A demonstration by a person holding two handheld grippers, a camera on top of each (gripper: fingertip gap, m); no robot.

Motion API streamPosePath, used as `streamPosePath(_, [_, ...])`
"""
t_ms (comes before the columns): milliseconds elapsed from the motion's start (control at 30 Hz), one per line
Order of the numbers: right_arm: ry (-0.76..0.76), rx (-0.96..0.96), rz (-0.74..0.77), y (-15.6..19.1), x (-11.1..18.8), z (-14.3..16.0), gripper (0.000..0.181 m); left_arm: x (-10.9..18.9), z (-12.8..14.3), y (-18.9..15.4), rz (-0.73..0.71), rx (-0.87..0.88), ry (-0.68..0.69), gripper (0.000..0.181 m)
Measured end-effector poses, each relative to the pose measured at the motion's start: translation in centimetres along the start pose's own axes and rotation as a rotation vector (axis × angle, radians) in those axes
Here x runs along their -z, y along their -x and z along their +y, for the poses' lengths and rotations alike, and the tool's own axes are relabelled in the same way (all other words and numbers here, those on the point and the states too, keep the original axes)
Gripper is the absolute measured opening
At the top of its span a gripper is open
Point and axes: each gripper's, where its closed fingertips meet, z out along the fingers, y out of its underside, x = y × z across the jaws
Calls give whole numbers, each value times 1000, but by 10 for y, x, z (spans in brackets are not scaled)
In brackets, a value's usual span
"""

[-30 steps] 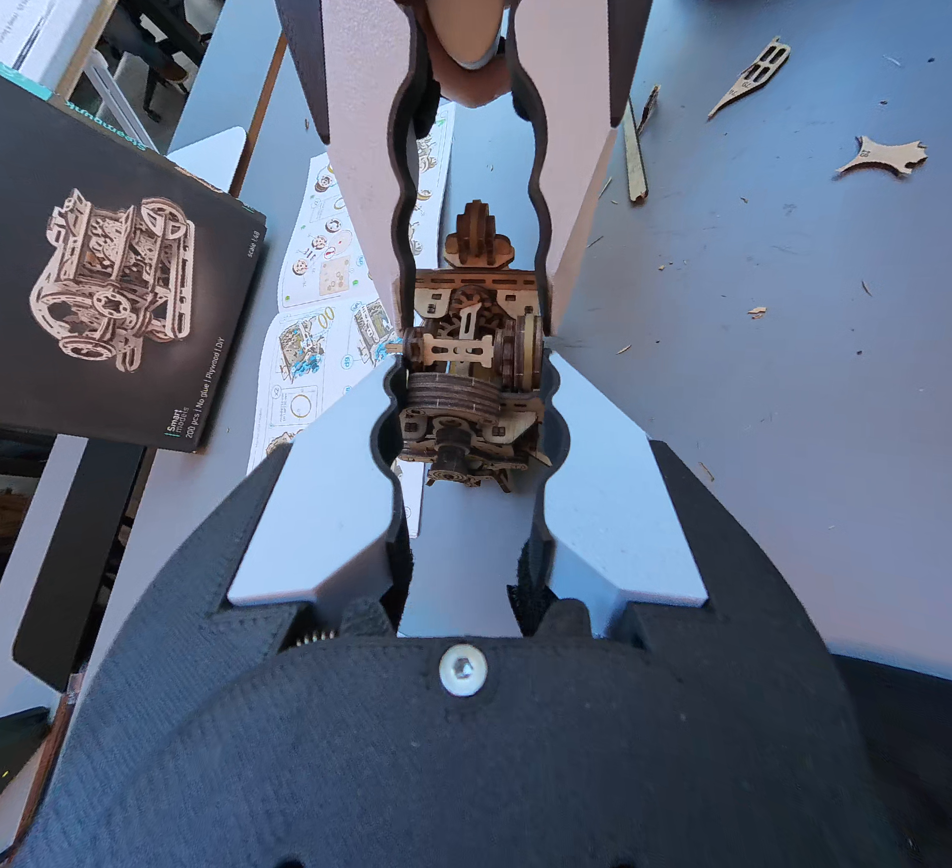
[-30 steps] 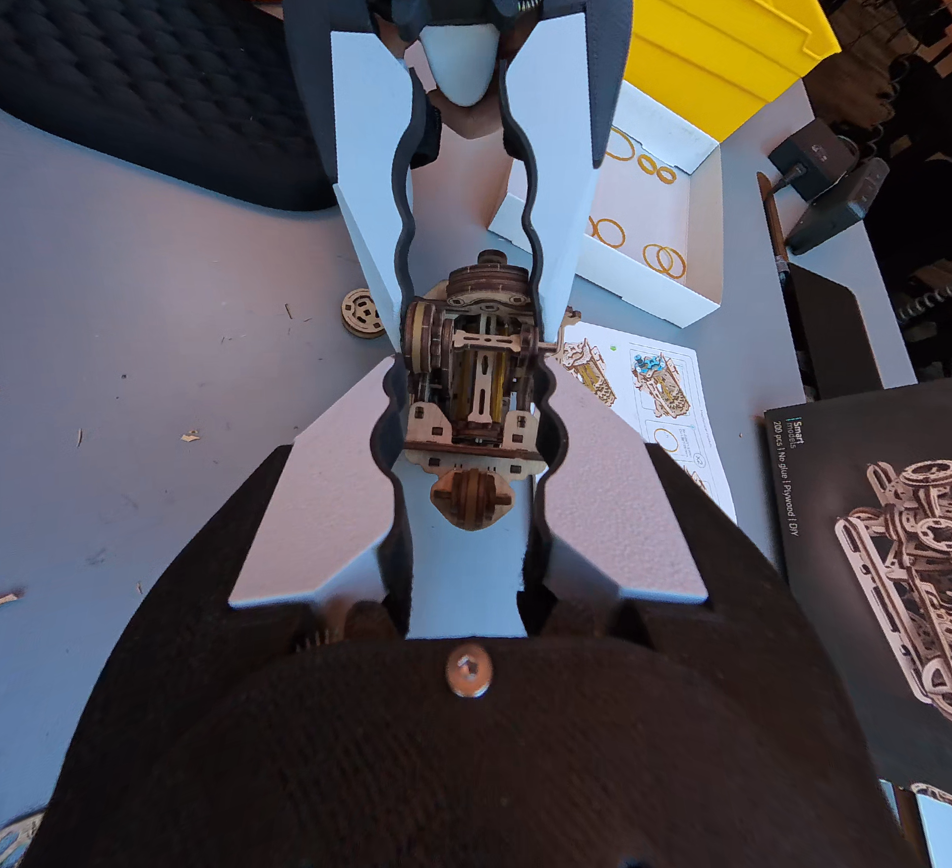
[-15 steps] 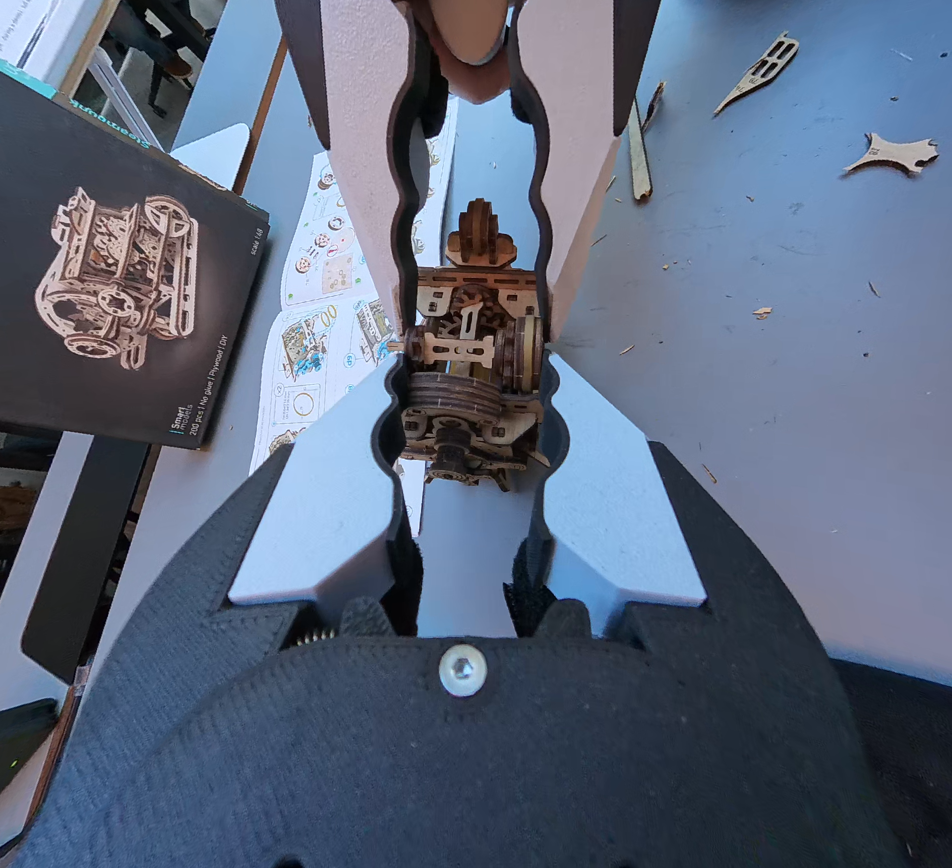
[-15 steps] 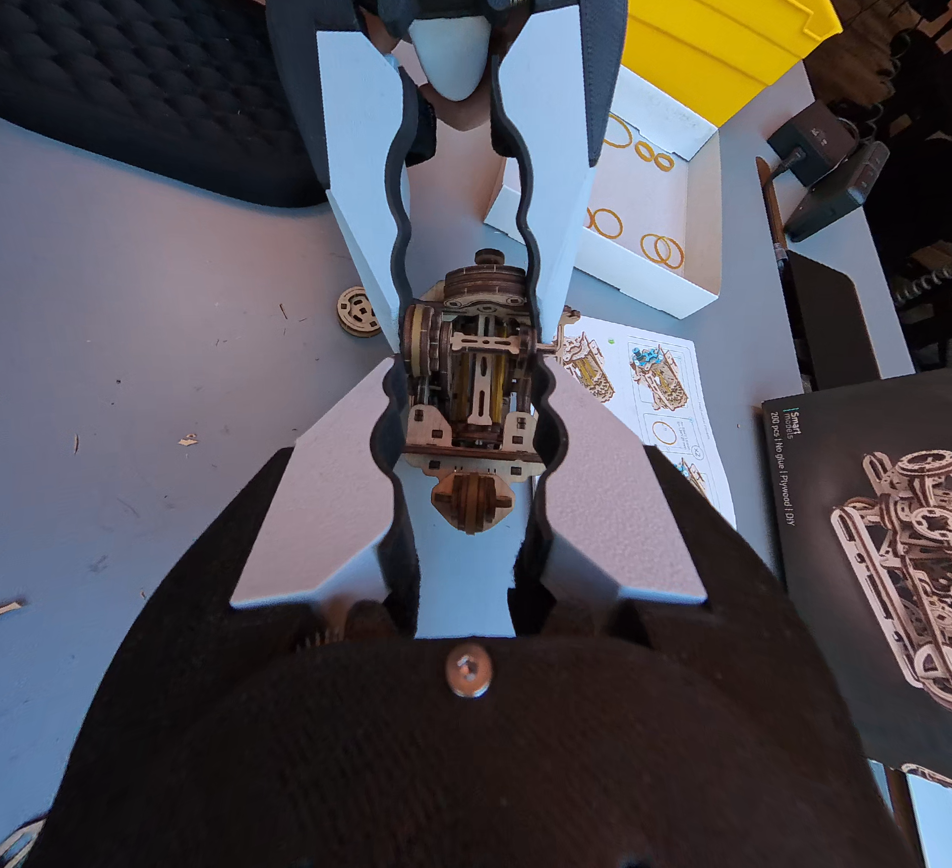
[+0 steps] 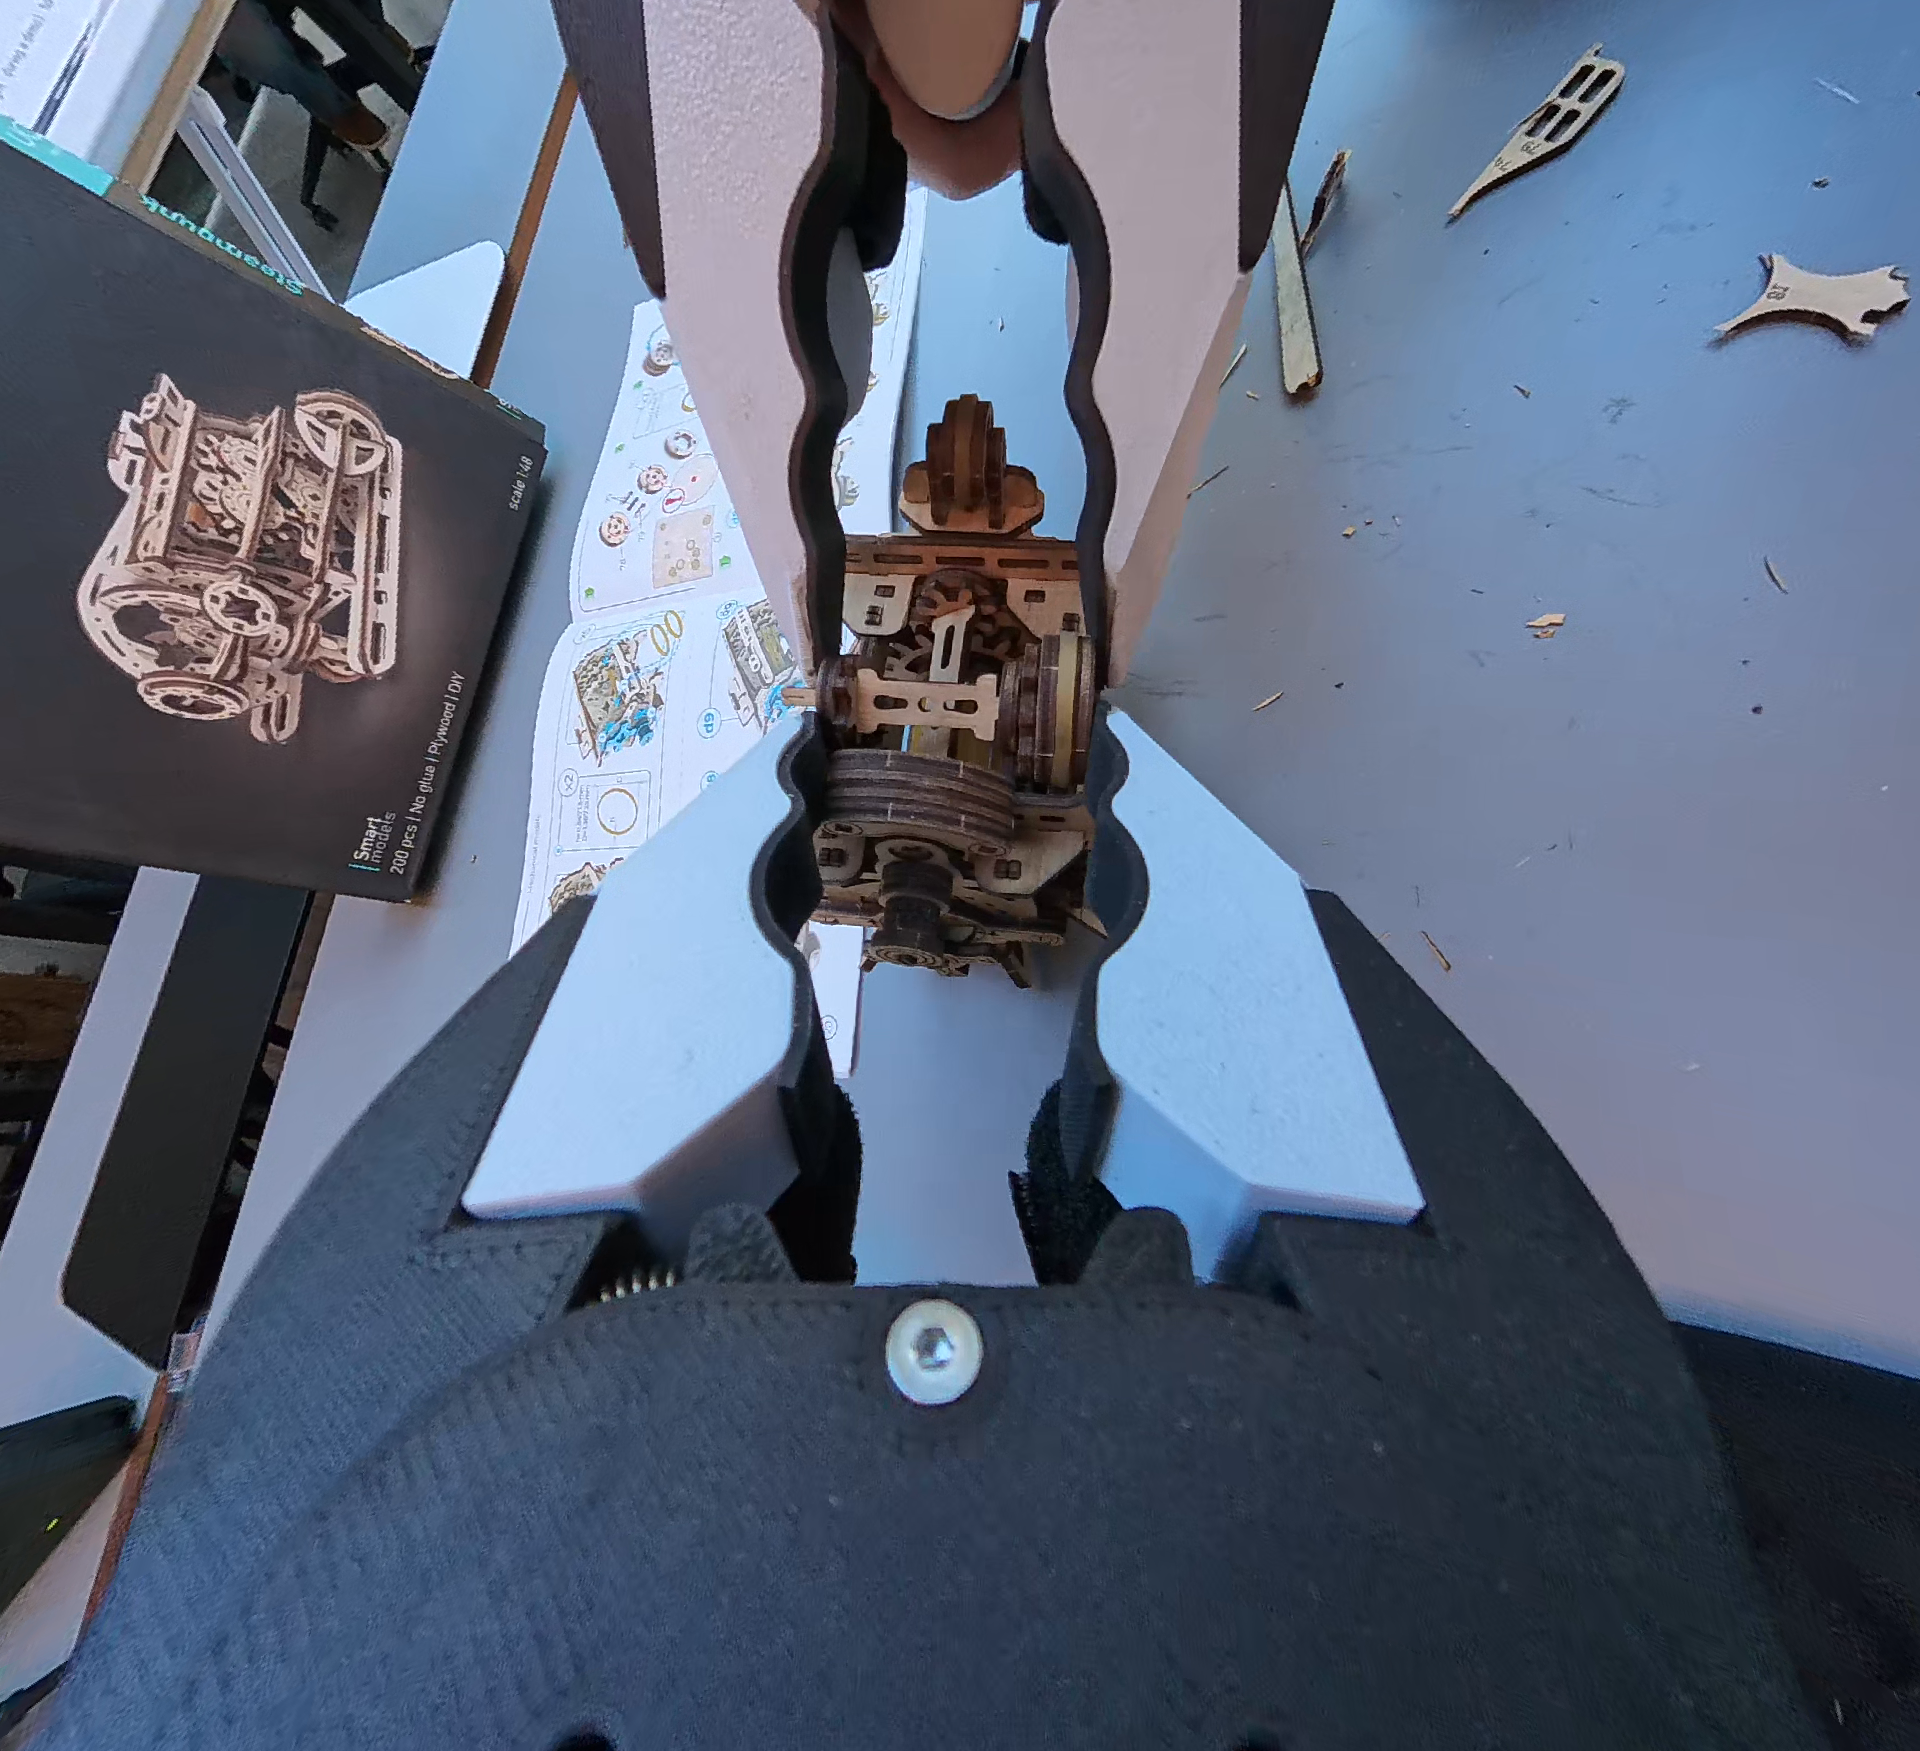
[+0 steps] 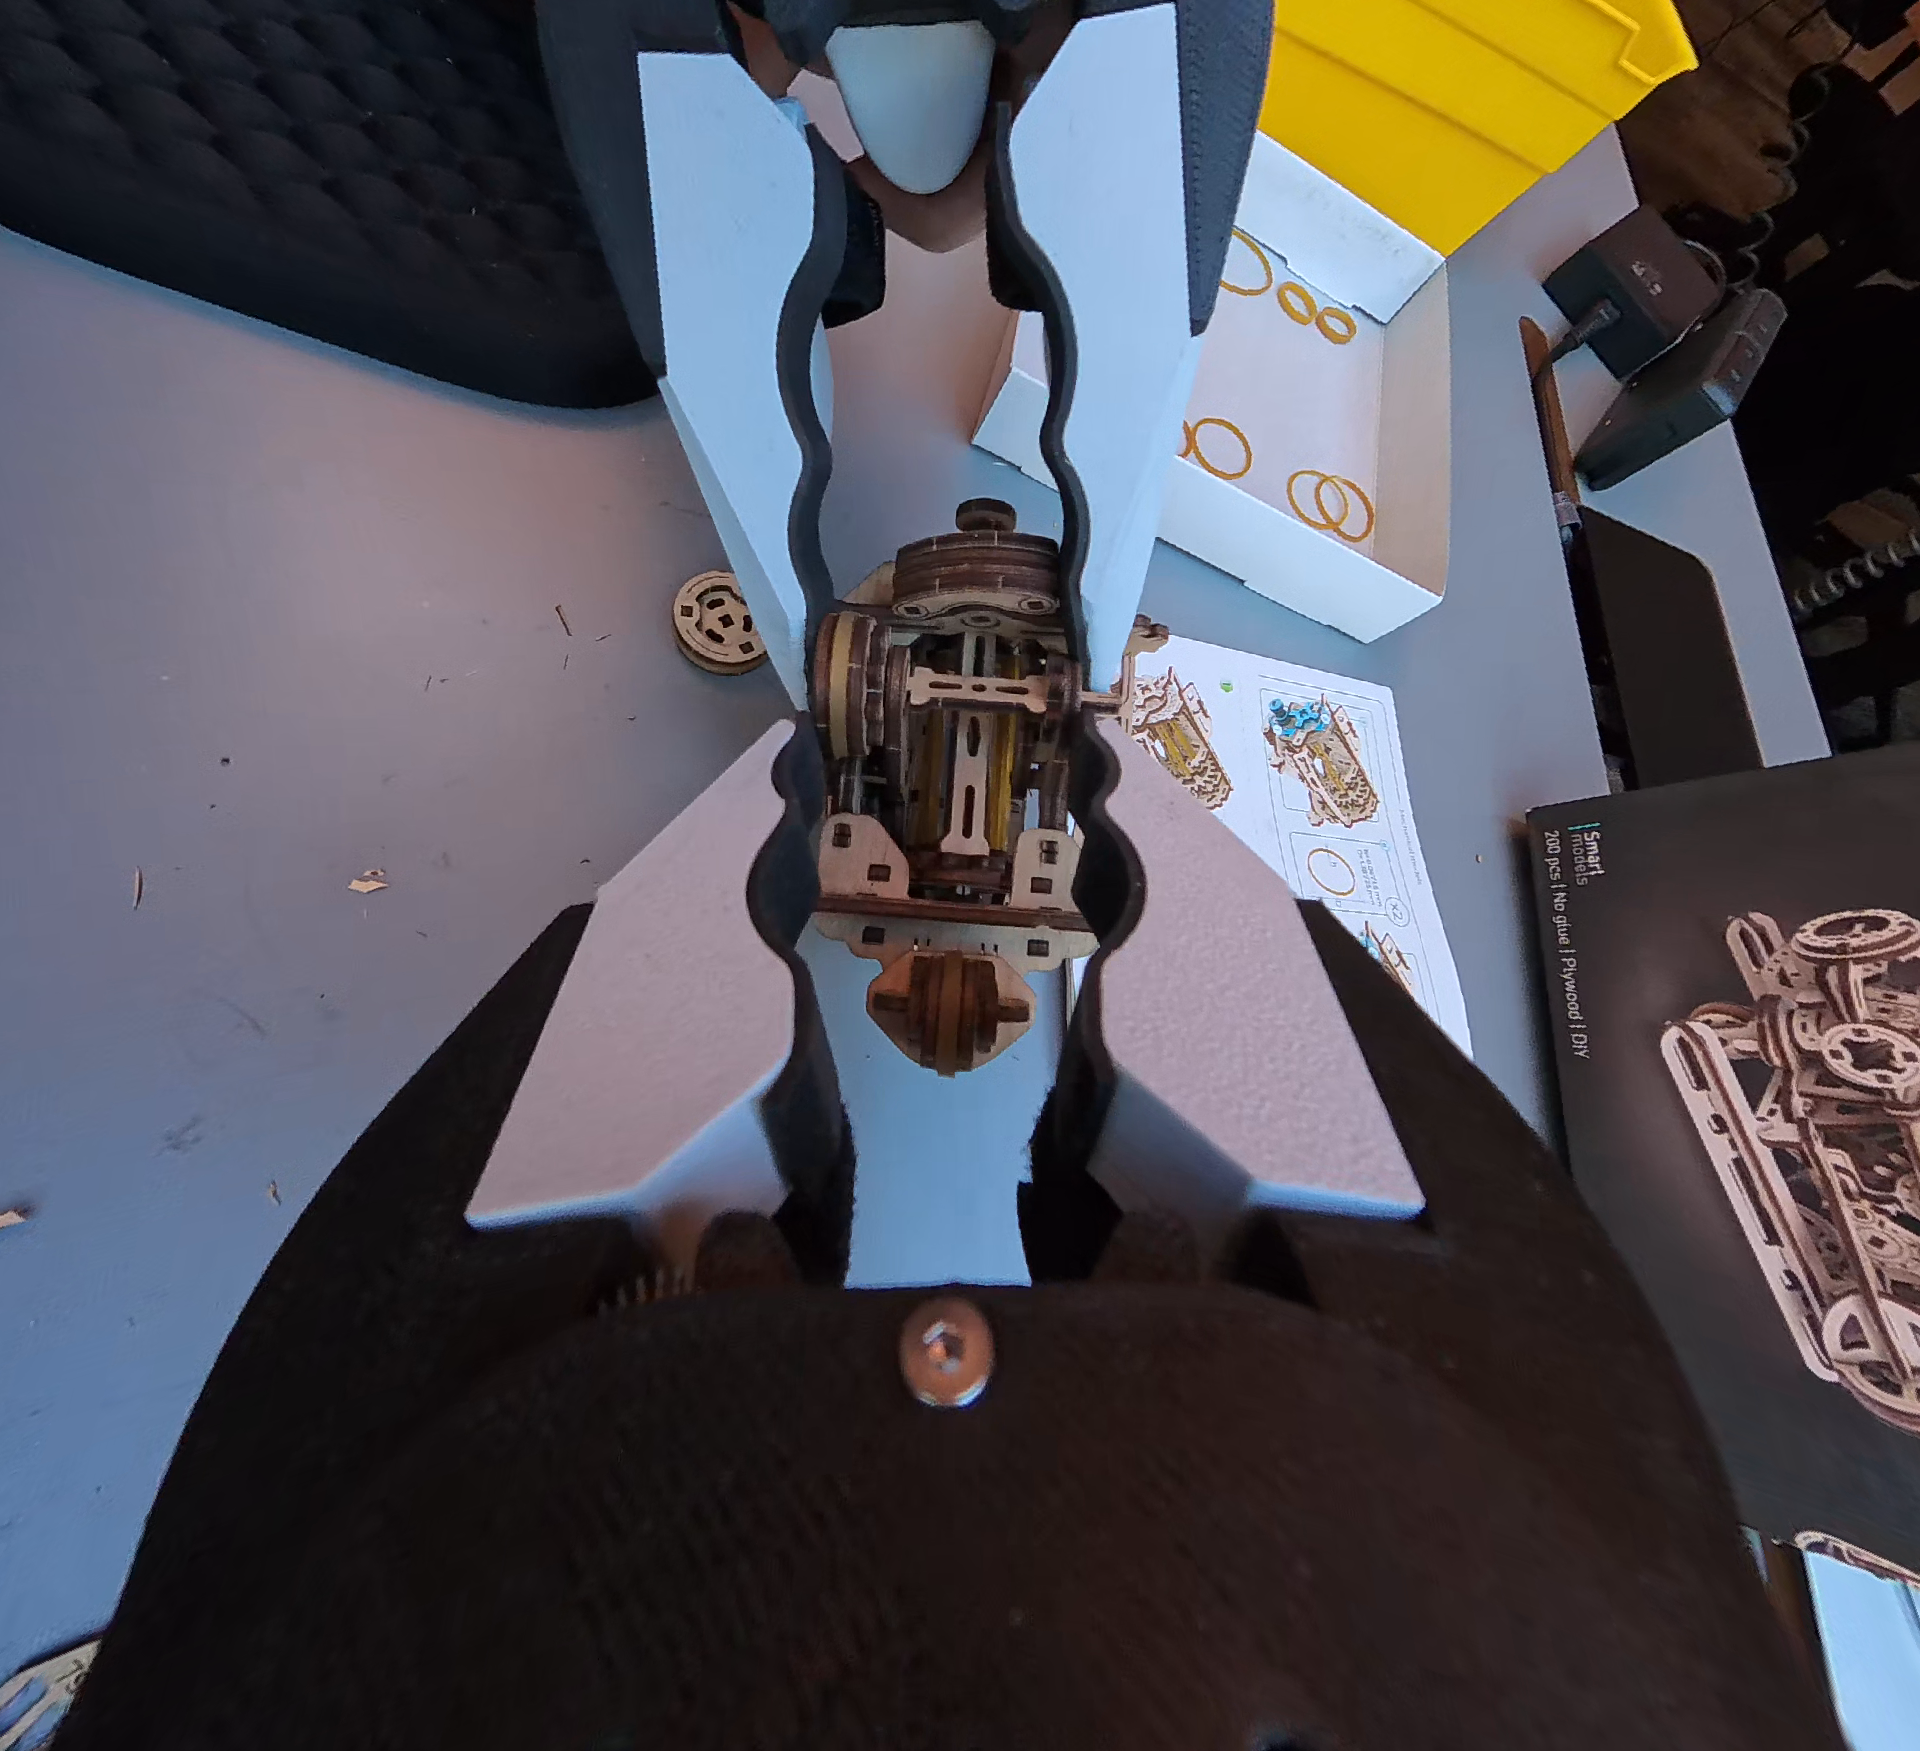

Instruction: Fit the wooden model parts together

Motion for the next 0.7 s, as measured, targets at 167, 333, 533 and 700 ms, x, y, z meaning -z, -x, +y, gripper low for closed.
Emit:
streamPosePath(167, [1, -41, 17, -4, -1, 1, 49, -2, 0, 4, -9, 33, -2, 49])
streamPosePath(333, [15, -31, 27, -4, -1, 1, 49, -2, 0, 4, -8, 34, 33, 48])
streamPosePath(533, [43, 35, 56, -3, -1, 1, 47, -2, 0, 2, -9, 4, 31, 49])
streamPosePath(700, [31, 20, 59, -4, -1, 1, 46, -2, 0, 3, -10, 17, 28, 48])
